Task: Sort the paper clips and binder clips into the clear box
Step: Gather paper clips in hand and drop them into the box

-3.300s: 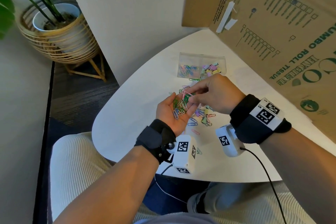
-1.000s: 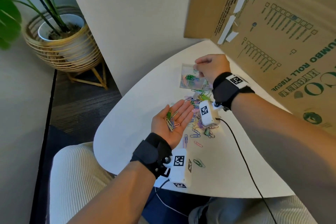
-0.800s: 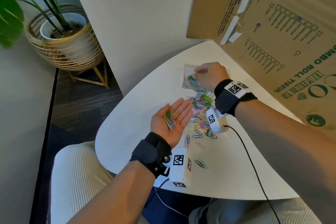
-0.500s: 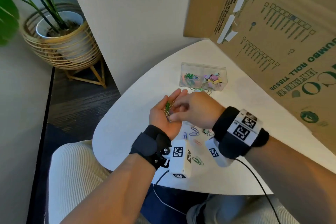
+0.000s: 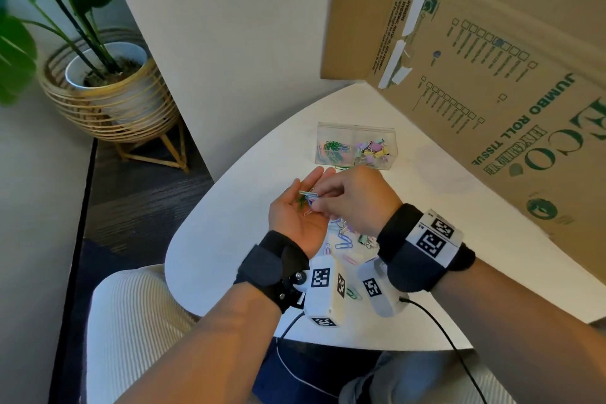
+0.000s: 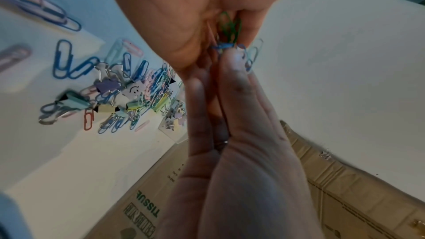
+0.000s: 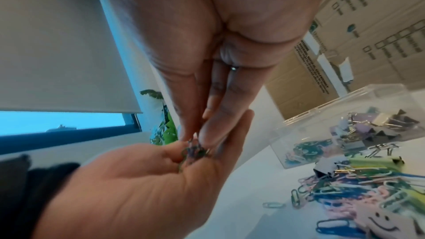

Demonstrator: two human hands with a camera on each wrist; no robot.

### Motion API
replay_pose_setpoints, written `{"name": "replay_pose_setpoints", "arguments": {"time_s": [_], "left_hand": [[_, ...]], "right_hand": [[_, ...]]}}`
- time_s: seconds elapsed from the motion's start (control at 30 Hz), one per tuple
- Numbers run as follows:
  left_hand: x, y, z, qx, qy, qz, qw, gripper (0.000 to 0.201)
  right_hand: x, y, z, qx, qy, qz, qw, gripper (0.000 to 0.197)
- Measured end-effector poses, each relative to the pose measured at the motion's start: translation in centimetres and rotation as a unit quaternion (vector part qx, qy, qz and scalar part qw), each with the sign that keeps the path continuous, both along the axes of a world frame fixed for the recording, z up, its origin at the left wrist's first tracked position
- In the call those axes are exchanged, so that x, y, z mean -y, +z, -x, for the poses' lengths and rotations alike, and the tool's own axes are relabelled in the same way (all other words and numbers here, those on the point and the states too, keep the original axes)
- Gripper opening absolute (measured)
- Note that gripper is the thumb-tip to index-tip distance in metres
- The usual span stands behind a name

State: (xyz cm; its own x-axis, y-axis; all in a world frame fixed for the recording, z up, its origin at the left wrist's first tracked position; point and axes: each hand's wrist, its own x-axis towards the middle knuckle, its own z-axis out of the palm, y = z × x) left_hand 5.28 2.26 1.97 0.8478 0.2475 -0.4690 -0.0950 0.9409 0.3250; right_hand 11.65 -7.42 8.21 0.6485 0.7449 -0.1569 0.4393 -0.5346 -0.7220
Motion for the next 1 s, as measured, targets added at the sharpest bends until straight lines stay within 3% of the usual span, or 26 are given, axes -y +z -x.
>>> {"name": "replay_pose_setpoints", "arguments": {"time_s": [0.13, 0.27, 0.43, 0.57, 0.77, 0.9, 1.0], "left_hand": [[0.1, -0.5, 0.0, -0.007, -0.004, 0.007, 1.000, 0.044], [-0.2, -1.3, 0.0, -0.013, 0.012, 0.025, 1.000, 0.040], [-0.3, -2.1, 0.6, -0.029, -0.001, 0.028, 0.999, 0.039], [-0.1, -2.5, 0.9, -0.039, -0.011, 0.038, 0.998, 0.039], [-0.9, -2.3, 0.7, -0.026, -0.001, 0.042, 0.999, 0.039], [-1.0, -2.0, 0.7, -0.008, 0.006, 0.049, 0.999, 0.039], [-0.7, -2.0, 0.6, -0.013, 0.015, 0.051, 0.999, 0.038]], "right_hand": [[0.5, -0.3, -0.3, -0.047, -0.017, -0.007, 0.999, 0.008], [0.8, -0.1, -1.9, -0.152, -0.095, -0.094, 0.979, 0.014], [-0.5, -1.4, -6.5, -0.075, -0.232, -0.113, 0.963, 0.011], [-2.7, -3.1, -10.2, 0.003, -0.257, -0.057, 0.965, 0.011], [-4.6, -3.6, -11.8, 0.082, -0.164, 0.084, 0.980, 0.035], [-3.9, -2.0, -8.2, 0.109, -0.088, -0.003, 0.990, 0.024], [-2.6, -0.6, -4.5, 0.089, 0.054, 0.007, 0.995, 0.020]]}}
